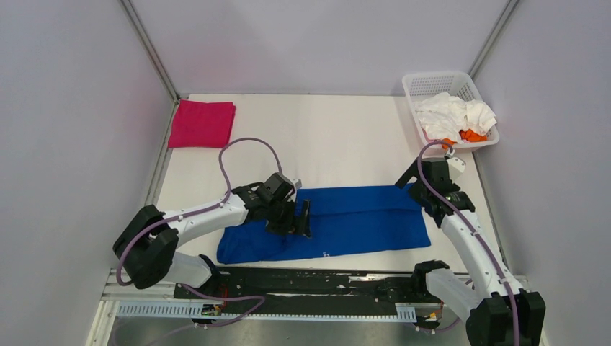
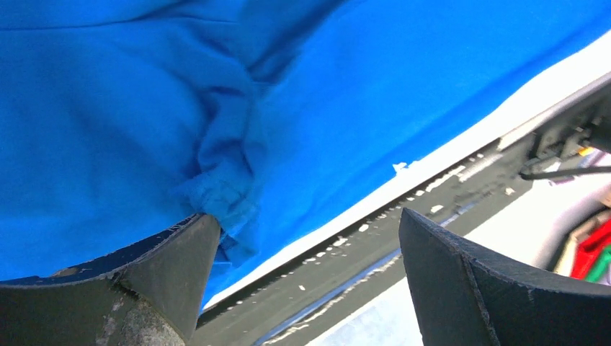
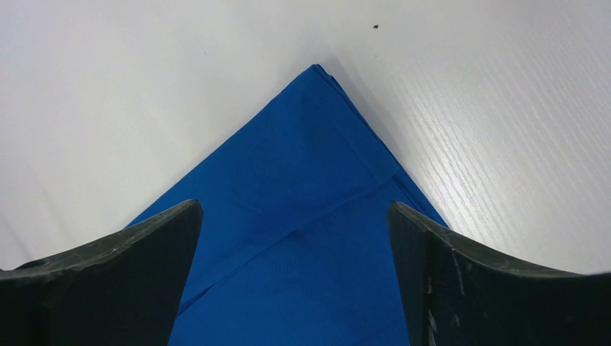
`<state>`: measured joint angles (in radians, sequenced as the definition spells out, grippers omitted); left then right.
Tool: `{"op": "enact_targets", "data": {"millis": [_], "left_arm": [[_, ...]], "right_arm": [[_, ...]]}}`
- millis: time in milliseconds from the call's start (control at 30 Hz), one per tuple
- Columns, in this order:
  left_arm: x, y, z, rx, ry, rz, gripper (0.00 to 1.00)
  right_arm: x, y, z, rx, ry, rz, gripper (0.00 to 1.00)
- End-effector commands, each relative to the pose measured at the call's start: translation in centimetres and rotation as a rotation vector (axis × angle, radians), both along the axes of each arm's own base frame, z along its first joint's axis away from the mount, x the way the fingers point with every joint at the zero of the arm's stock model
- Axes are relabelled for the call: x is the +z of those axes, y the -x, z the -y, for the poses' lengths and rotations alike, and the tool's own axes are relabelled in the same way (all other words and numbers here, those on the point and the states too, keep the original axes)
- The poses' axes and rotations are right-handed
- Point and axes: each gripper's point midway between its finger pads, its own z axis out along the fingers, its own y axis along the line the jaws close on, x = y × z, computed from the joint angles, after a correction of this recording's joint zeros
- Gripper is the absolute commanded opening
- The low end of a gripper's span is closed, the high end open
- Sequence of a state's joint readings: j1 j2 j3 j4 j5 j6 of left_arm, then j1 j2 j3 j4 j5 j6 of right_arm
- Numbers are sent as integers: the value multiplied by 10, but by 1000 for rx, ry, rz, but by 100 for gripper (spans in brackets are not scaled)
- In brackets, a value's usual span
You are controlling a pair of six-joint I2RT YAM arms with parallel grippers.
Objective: Fold and stack the t-shirts
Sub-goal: Fold the other side of the tshirt into a rectangle, then rotate the tshirt 90 degrees
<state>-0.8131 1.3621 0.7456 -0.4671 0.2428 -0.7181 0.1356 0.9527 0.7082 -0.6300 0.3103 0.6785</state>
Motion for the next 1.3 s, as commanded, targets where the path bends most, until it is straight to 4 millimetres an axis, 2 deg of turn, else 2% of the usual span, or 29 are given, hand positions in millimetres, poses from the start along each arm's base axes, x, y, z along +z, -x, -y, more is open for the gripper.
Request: {"op": "enact_targets", "data": {"millis": [0,133,233,267,300,400,433,467,533,567,600,633,667,700,733,767,800,833,867,900,967,1067,1200,1233,1267], "left_arm": [[26,7,44,-77,162,-23,100],[24,16,59,-143,148,-48,100],[34,23,69,-214,149,-15,100],[32,23,64,-212,115,-10,100],[40,21,65,-221,115,17,100],[50,10,45,-157,40,96,100],[62,0,38,-112,38,168,100],[74,-1,31,-78,60,205,100],[87,-13,10,21,63,264,100],[88,-25,-5,93,50,278,100],[89,-27,-16,146,64,284,100],[89,-41,-30,227,70,289,100],[80,-50,-47,317,70,270,100],[82,-57,-45,340,122,271,100],[68,-62,-56,407,122,232,100],[70,-69,-48,428,196,216,100],[52,-72,-54,465,192,175,100],[54,-81,-48,491,251,171,100],[34,-84,-54,530,229,133,100],[33,-94,-51,556,259,139,100],[-3,-103,-58,611,218,49,100],[-28,-128,-68,673,196,-21,100],[-54,-175,-74,720,142,-72,100],[-57,-199,-72,727,129,-61,100],[-61,-211,-79,752,91,-62,100]], "right_arm": [[11,-4,0,9,-6,61,100],[14,-5,-4,28,-16,78,100],[14,-5,-6,44,-20,82,100],[14,-5,-6,47,-21,84,100],[15,-5,-7,51,-23,86,100],[15,-7,-9,83,-15,93,100],[16,-9,-12,105,-18,102,100],[16,-11,-17,135,-26,108,100],[18,-16,-32,226,-57,120,100],[18,-18,-39,269,-75,122,100],[18,-21,-47,311,-92,125,100],[16,-23,-54,346,-114,123,100],[14,-26,-59,369,-130,119,100],[12,-29,-64,387,-144,113,100],[9,-32,-68,404,-157,105,100],[6,-35,-72,419,-171,96,100],[2,-37,-75,427,-184,85,100],[-4,-41,-78,434,-195,71,100],[-7,-44,-80,441,-204,64,100],[-12,-47,-83,449,-213,54,100],[-20,-53,-87,457,-227,28,100],[-38,-55,-88,445,-235,-20,100],[-63,-52,-87,422,-203,-81,100],[-68,-50,-88,422,-195,-96,100],[-73,-47,-89,426,-194,-112,100]]}}
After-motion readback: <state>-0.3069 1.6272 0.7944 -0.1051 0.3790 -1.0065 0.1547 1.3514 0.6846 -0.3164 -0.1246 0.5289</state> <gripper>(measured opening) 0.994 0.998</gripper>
